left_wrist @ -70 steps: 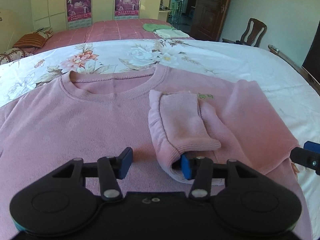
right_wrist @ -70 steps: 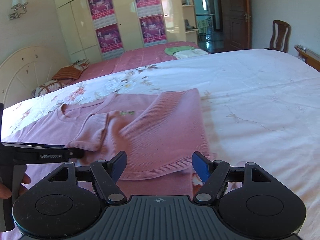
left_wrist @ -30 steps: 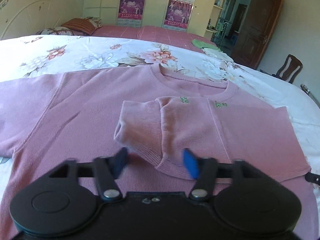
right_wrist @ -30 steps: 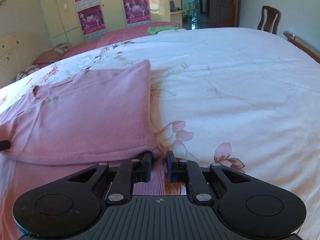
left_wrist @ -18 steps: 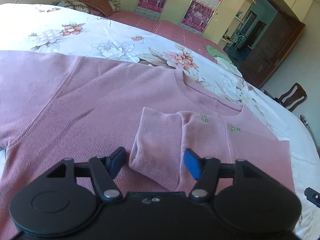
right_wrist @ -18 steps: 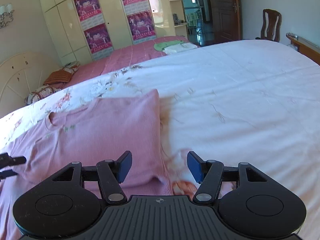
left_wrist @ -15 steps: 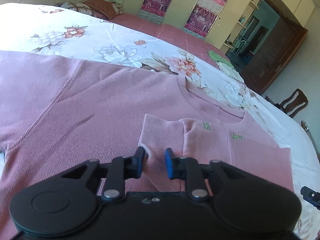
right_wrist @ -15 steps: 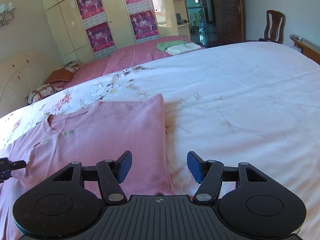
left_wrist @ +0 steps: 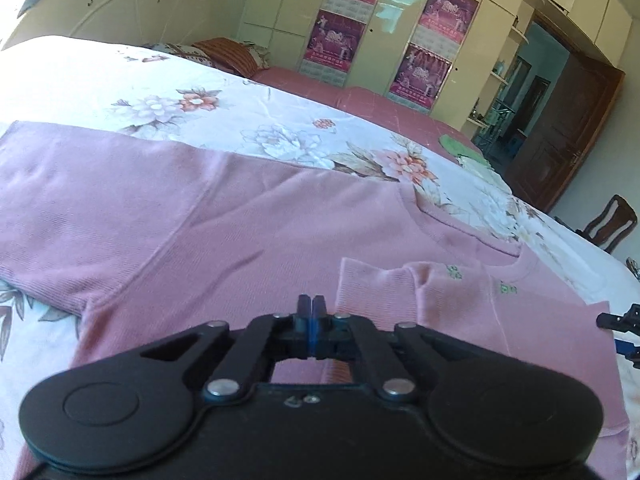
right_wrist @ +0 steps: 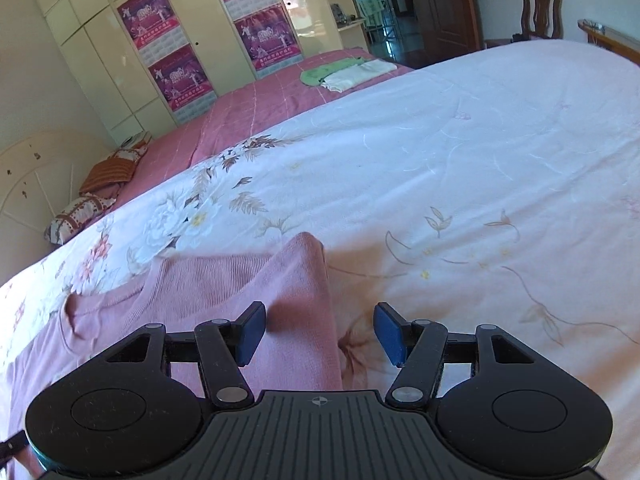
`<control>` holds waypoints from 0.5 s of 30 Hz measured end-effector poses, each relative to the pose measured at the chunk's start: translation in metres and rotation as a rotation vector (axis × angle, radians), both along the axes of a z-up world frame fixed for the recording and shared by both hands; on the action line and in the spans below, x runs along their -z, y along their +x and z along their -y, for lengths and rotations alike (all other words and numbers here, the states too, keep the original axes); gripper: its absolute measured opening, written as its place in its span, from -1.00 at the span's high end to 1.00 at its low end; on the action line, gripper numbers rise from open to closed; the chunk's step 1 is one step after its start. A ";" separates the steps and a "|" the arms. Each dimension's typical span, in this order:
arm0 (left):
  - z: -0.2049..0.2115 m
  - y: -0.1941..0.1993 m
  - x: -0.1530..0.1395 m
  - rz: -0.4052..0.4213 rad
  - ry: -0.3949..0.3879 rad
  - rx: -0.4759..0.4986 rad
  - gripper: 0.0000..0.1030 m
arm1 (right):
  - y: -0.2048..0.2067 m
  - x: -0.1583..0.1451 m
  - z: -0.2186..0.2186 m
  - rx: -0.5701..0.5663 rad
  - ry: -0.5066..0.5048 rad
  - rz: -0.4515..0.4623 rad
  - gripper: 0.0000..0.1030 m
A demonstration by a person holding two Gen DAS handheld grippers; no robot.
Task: Fold small clothes
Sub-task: 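Lay the sleeve cuff flat on the body and open the left gripper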
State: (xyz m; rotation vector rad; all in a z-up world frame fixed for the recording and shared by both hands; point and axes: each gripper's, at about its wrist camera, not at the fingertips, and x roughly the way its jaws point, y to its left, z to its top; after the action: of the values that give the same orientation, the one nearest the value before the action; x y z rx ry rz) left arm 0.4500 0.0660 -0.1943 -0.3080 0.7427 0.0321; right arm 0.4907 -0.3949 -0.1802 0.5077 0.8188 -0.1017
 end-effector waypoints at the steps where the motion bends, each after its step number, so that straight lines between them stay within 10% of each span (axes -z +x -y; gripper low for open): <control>1: -0.004 0.000 0.003 -0.013 0.004 -0.015 1.00 | 0.001 0.000 0.000 -0.002 -0.007 0.003 0.19; 3: -0.008 0.003 0.007 -0.039 0.015 -0.011 1.00 | 0.005 0.004 0.001 -0.012 0.003 -0.012 0.83; 6: -0.005 0.003 -0.002 -0.037 0.038 0.008 0.99 | 0.006 0.008 -0.001 -0.010 -0.043 -0.018 0.83; 15: 0.044 0.017 -0.029 0.004 0.045 0.191 0.17 | -0.010 -0.024 -0.013 0.012 -0.172 0.061 0.49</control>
State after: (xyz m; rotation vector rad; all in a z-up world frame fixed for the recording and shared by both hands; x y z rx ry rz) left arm 0.4673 0.0223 -0.1652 -0.1938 0.7634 -0.1323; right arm 0.4809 -0.3823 -0.1560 0.3518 0.7397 -0.1656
